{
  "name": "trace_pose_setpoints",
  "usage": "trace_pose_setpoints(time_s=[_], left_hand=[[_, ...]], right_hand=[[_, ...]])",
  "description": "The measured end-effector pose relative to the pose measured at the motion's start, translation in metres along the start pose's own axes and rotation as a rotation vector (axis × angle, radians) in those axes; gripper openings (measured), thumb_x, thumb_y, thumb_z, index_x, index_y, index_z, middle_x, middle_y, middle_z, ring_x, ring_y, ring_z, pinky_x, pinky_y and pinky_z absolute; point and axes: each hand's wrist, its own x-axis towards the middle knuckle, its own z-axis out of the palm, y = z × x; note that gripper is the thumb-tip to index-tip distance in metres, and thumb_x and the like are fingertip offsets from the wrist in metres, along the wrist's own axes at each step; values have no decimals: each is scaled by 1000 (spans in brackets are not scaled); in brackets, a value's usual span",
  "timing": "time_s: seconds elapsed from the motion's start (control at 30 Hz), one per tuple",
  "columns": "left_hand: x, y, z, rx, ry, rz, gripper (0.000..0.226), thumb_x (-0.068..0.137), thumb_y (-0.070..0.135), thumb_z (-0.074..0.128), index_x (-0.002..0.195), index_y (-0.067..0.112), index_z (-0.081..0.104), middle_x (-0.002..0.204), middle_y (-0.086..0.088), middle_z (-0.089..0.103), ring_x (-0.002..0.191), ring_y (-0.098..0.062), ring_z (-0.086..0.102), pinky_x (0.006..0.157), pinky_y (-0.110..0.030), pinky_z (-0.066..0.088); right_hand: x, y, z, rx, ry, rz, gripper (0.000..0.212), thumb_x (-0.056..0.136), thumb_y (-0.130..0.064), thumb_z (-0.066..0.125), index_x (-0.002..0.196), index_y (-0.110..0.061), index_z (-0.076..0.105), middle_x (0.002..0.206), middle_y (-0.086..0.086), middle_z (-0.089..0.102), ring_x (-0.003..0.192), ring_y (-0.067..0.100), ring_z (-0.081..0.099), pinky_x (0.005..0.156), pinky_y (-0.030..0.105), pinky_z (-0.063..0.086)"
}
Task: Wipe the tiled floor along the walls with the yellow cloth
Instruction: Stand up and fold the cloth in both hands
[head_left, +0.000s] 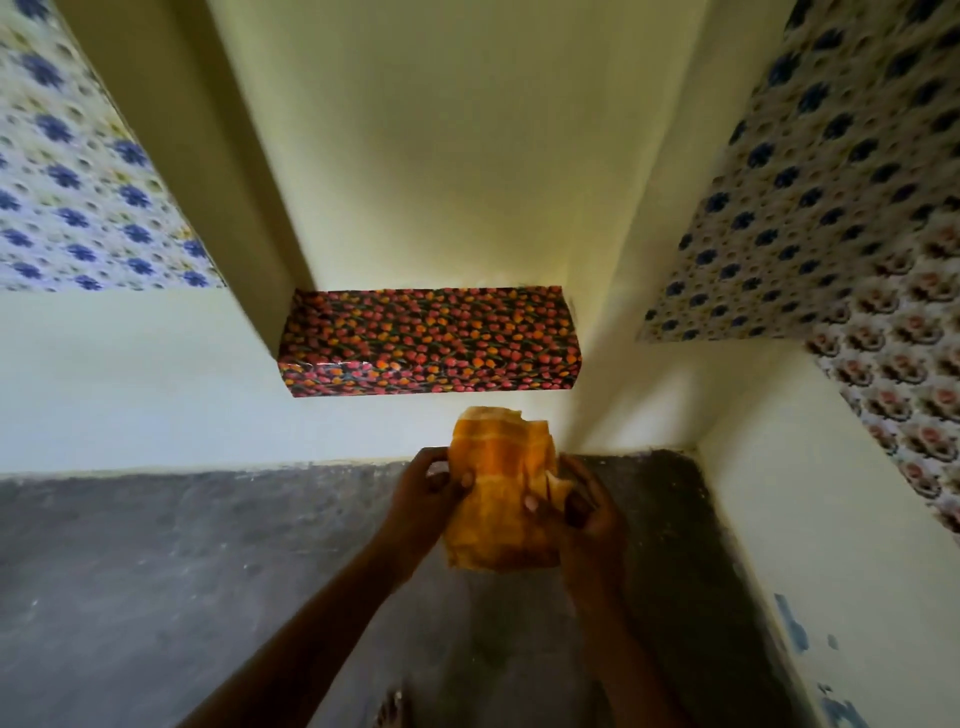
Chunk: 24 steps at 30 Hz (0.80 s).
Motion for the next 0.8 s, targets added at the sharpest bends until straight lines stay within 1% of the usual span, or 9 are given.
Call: trace_pose_setpoints(time_s=[0.13,0.2,0.27,0.37,0.47,0.57,0.6,0.67,0.8], left_hand=[[10,22,-49,-202,-45,-78,27,96,12,70,123,13,63,112,-13,76,90,-26,76,65,-39,61],[19,32,-70,-236,-70,-49,29,92,15,73,120,14,64,111,-12,77,91,-26,77,66,-38,61],[28,40,-84,-241,-97,-37,37,87,21,75,121,16,63,119,-13,75,99,-27,76,69,-40,63],[38,43,-93,-128,-101,45,62,84,21,78,140,24,49,135,-6,65,113,-18,70,76,-36,64],[42,43,-103,25,-175,161,78,89,8,77,154,25,37,145,17,45,114,8,65,74,-18,60],[47,37,-117,59,-350,287,85,84,5,79,156,23,39,158,3,42,133,-14,61,84,-27,62],[49,37,-123,118,-419,332,90,78,8,85,155,26,41,160,1,41,140,-16,56,91,-31,61],[57,33,-126,328,-462,426,88,73,17,93,150,27,51,162,5,40,146,-8,46,101,-30,57],[90,52,-118,361,-178,496,44,88,19,76,132,20,70,135,9,69,125,-2,65,102,-27,57]], right_hand=[[6,-21,52,1,-10,-86,65,68,-31,94,126,-21,69,99,-14,78,93,7,74,75,27,61],[12,-31,71,262,-37,107,69,60,-63,91,112,-21,74,111,6,75,106,30,72,90,47,60],[16,-42,85,482,-152,437,73,72,-72,78,109,-9,74,121,23,68,111,42,68,94,60,54],[19,-54,96,557,-205,581,55,101,-54,50,128,-10,69,125,23,72,106,39,74,80,51,63],[25,-62,109,587,-117,581,37,108,-36,45,120,-11,70,108,18,77,87,28,79,63,39,64],[42,-65,119,498,-71,601,28,111,-19,40,117,-9,66,82,10,76,67,17,76,53,28,59],[49,-67,123,446,-54,618,28,111,-18,40,115,-6,65,79,10,75,69,20,75,58,32,60],[61,-66,131,421,-22,638,29,109,-22,45,111,-3,68,93,16,73,84,29,70,74,42,58],[102,-62,152,494,60,641,50,97,-24,58,139,2,55,133,30,63,99,34,67,92,51,55]])
